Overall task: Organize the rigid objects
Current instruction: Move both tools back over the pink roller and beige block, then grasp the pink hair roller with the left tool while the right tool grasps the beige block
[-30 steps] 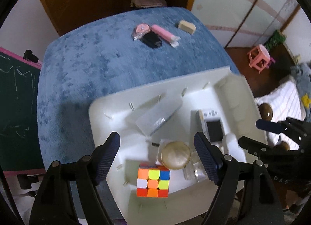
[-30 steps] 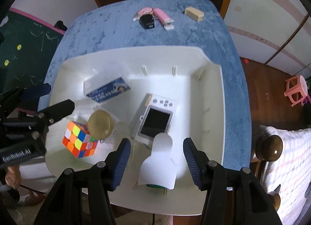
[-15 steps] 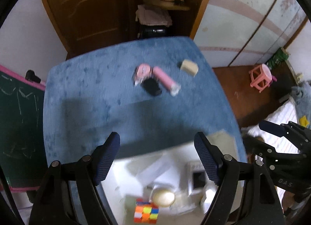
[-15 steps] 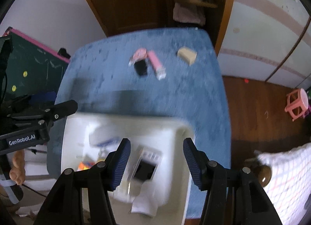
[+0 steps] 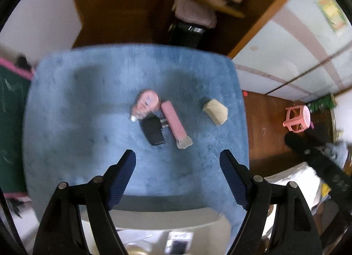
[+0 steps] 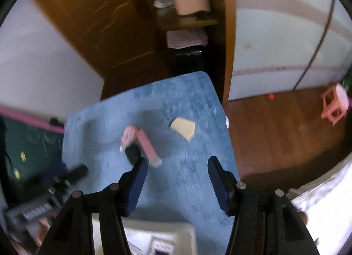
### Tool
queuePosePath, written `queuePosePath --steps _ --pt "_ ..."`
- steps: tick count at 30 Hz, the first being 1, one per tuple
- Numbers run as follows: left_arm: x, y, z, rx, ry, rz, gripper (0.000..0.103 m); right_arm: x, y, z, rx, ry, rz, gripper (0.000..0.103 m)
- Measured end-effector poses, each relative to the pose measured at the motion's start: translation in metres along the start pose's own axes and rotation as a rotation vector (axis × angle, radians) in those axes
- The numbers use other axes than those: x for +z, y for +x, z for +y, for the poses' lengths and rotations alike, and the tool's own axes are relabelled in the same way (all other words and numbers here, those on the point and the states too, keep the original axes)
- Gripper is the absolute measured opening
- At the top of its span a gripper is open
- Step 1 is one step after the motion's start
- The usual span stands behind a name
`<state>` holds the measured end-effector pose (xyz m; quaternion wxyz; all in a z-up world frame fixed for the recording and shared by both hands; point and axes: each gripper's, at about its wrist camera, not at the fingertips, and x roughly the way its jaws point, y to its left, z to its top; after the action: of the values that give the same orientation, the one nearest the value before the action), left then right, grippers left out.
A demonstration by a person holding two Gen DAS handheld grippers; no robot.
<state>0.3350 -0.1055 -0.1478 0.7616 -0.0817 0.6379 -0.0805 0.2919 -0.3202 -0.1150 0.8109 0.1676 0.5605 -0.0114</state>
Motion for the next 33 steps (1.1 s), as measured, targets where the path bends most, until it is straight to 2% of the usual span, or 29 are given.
queuePosePath --steps 5,10,13,15,19,22,25,27,29,32,33 --pt "0.006 0.064 0.008 -0.029 -0.167 0.080 0.079 0.018 0.039 -0.022 0.015 0.096 0.032 0.058" --pt "0.002 0.109 0.010 -0.090 -0.295 0.135 0.066 0.022 0.068 -0.035 0.021 0.120 0.061 0.058" --pt "0.001 0.123 0.006 -0.090 -0.317 0.138 0.066 0.022 0.080 -0.040 0.036 0.130 0.078 0.058" --pt "0.002 0.129 0.005 -0.093 -0.333 0.135 0.060 0.022 0.085 -0.042 0.044 0.130 0.084 0.058" --pt "0.006 0.140 0.009 -0.100 -0.390 0.139 0.060 0.024 0.094 -0.043 0.055 0.123 0.095 0.058" --pt "0.008 0.147 0.012 -0.106 -0.420 0.140 0.052 0.025 0.103 -0.037 0.060 0.116 0.110 0.058" --pt "0.010 0.154 0.015 -0.083 -0.444 0.132 0.051 0.027 0.113 -0.032 0.064 0.108 0.126 0.058" --pt "0.012 0.157 0.019 -0.077 -0.451 0.127 0.044 0.028 0.121 -0.028 0.057 0.101 0.136 0.058" --pt "0.013 0.155 0.022 -0.082 -0.457 0.106 0.043 0.031 0.131 -0.023 0.045 0.097 0.148 0.058" --pt "0.019 0.155 0.026 -0.054 -0.422 0.095 0.030 0.036 0.147 -0.018 0.038 0.107 0.170 0.058" --pt "0.019 0.155 0.027 -0.060 -0.420 0.096 0.029 0.038 0.153 -0.016 0.031 0.113 0.176 0.058"
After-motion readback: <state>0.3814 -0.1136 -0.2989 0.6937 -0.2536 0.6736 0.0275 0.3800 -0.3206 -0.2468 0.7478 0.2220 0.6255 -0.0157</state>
